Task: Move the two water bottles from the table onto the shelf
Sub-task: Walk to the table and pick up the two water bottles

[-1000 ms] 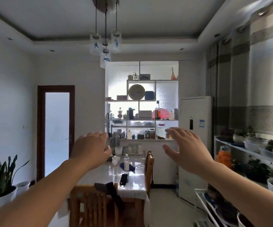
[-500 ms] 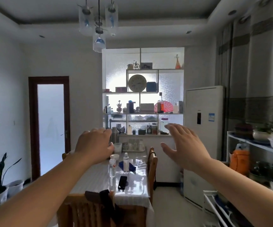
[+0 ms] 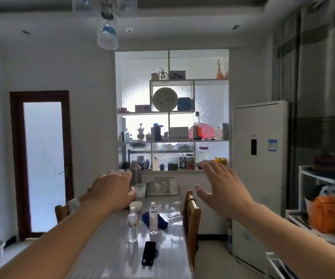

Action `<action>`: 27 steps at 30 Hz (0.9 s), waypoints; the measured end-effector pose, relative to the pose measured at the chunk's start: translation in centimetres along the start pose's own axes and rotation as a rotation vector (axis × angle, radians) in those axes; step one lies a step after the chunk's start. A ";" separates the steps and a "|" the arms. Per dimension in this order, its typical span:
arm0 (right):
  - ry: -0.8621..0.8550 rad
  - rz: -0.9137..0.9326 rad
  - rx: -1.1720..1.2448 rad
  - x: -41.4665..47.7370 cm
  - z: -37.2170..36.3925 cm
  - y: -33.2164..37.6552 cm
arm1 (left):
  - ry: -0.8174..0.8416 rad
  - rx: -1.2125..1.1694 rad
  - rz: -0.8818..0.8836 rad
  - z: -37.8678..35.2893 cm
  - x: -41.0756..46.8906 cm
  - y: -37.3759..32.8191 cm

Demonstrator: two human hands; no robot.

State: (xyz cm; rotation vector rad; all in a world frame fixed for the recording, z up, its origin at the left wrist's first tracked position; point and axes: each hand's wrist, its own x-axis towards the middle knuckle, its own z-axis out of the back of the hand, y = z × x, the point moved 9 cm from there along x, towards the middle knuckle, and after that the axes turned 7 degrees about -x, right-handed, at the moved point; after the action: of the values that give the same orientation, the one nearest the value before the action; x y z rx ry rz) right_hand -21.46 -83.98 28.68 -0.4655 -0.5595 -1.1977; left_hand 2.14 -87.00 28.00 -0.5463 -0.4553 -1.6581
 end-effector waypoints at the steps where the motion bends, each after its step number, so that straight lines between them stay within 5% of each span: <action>1: 0.012 0.001 0.012 1.0 -1.5 -0.5 | 0.000 0.007 0.000 -1.1 1.0 0.2; 14: 0.146 0.109 0.123 15.6 -20.5 -8.3 | 0.038 0.145 0.100 -14.2 15.6 1.1; 27: 0.394 0.150 0.247 24.0 -38.5 -10.1 | 0.193 0.015 0.409 -31.0 20.7 7.4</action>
State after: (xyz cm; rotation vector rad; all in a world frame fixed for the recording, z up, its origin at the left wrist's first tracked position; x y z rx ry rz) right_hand -18.83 -128.09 14.35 -0.0548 -0.3195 -1.0250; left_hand 4.03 -122.65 15.03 -0.4297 -0.1968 -1.2971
